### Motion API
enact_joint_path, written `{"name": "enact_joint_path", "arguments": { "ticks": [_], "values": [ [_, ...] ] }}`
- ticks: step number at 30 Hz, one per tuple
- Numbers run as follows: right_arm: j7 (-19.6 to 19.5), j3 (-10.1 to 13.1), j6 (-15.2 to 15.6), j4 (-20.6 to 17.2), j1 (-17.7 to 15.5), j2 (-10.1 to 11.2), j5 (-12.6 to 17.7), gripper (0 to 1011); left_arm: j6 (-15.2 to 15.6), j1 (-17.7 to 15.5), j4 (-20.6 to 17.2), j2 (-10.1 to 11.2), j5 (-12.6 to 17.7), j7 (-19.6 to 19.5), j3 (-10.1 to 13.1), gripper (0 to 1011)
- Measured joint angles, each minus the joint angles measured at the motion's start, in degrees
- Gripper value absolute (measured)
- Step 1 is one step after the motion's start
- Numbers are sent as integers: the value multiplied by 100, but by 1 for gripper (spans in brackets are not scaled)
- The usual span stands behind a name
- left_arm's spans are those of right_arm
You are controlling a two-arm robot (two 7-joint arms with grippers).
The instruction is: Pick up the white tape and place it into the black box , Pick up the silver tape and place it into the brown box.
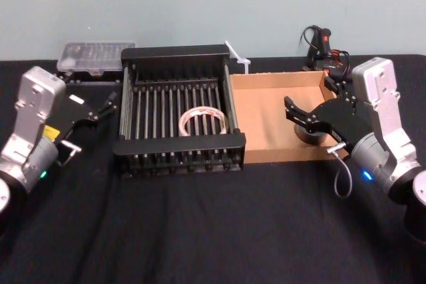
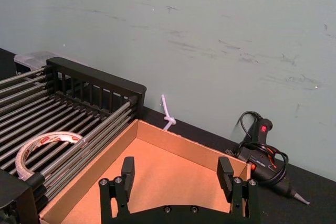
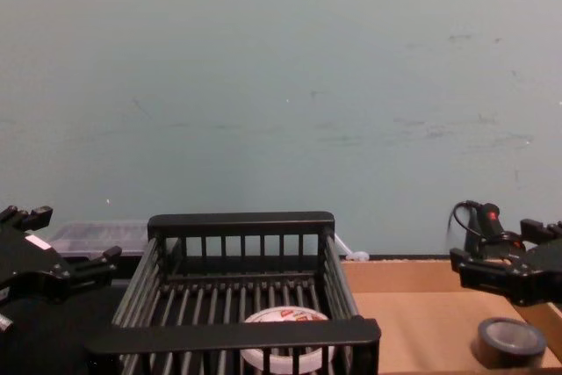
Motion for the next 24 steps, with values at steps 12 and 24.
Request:
{"name": "enact_joint_path", "arguments": {
  "ticks": [12,24],
  "values": [
    [1,0,0,3,1,0,0,1000,0,0,0,0,0,0,0,1002],
    [1,0,0,3,1,0,0,1002,0,0,0,0,0,0,0,1001]
  ]
}}
